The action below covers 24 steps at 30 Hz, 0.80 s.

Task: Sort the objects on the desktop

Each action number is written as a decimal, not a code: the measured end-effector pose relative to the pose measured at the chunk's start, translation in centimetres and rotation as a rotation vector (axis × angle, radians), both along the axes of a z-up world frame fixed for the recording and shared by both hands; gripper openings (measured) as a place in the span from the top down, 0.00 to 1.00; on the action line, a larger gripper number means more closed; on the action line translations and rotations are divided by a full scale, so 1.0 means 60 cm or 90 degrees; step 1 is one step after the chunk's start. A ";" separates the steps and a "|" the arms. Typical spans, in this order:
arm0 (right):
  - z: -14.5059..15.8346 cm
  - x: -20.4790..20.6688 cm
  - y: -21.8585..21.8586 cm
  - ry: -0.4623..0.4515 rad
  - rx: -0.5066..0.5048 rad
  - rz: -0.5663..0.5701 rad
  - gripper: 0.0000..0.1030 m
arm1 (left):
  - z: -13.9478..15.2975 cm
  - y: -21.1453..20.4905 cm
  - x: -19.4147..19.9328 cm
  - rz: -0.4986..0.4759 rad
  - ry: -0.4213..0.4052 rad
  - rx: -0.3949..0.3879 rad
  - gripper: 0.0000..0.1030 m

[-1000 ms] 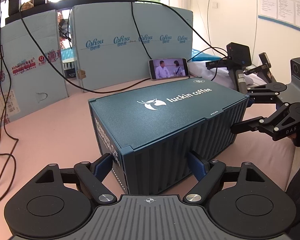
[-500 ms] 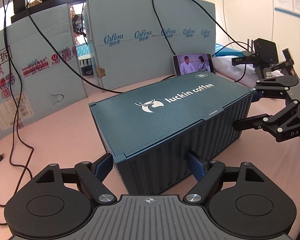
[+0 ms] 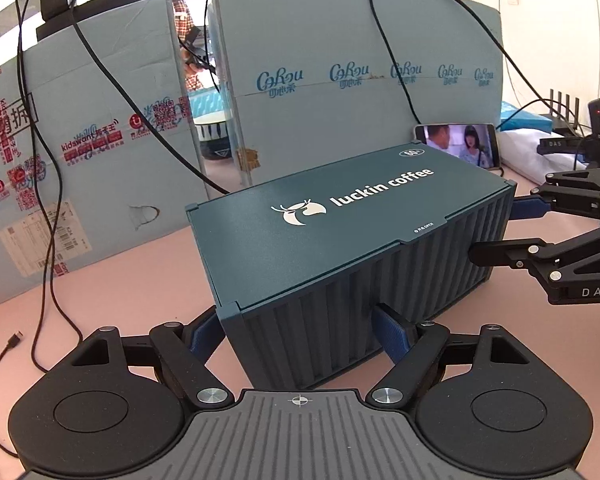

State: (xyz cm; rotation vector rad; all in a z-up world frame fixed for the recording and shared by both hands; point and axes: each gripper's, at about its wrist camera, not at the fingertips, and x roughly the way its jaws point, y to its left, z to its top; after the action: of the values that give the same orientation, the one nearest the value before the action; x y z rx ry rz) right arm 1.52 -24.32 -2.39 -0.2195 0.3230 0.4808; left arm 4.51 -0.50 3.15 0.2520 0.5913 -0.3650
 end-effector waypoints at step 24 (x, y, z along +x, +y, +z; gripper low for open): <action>0.006 0.019 -0.001 0.006 0.034 -0.026 0.49 | 0.007 0.003 0.036 0.022 -0.008 -0.027 0.19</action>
State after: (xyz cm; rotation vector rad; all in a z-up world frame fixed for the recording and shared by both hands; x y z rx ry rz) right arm 2.65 -24.38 -2.04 -0.1583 0.3235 0.4494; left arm 6.66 -0.31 3.56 0.2033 0.5746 -0.3413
